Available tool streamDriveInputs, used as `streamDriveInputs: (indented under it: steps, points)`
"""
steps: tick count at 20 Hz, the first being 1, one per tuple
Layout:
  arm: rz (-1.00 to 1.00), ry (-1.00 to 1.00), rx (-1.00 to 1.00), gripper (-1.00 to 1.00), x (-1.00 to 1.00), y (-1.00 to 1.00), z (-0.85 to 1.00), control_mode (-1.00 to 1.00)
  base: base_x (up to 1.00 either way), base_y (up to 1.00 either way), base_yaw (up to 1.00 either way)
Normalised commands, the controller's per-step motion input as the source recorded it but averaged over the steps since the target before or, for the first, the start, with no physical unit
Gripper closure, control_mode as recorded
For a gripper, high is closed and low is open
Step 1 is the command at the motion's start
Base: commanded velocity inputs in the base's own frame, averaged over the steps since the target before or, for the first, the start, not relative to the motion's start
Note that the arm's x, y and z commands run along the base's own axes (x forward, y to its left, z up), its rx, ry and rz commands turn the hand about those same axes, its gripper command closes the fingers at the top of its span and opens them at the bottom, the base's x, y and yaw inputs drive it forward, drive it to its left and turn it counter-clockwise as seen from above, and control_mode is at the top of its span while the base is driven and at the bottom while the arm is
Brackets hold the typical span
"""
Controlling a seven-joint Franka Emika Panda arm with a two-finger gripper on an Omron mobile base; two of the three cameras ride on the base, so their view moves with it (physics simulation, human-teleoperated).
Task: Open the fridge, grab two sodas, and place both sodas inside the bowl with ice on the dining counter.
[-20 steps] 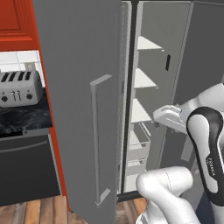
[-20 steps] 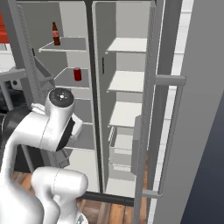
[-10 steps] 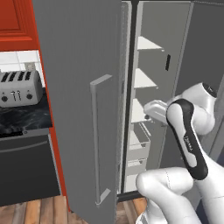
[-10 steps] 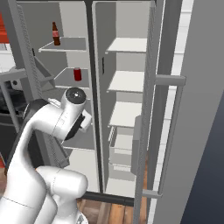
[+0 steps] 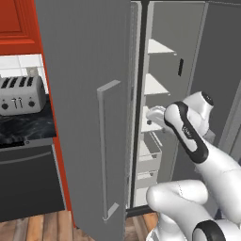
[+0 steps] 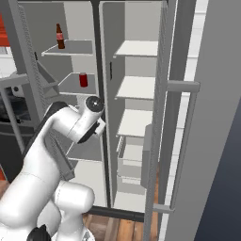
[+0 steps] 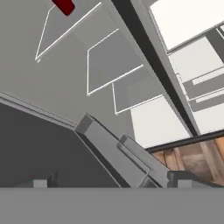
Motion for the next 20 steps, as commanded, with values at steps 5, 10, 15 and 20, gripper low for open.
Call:
streamDriveInputs:
  steps: [5,10,15,20]
  points:
    - [0.06,0.01,0.06,-1.0,0.74,0.15,-0.32,-1.0,0.0,0.0,0.0]
    - [0.06,0.0,0.07,-1.0,0.58,0.19,-0.26,-1.0,0.0,0.0,0.0]
    - [0.09,0.01,0.05,-1.0,0.36,0.32,-0.19,-1.0,0.0,0.0,0.0]
    - [0.12,0.0,0.02,-1.0,0.12,0.47,-0.16,-1.0,0.0,0.0,0.0]
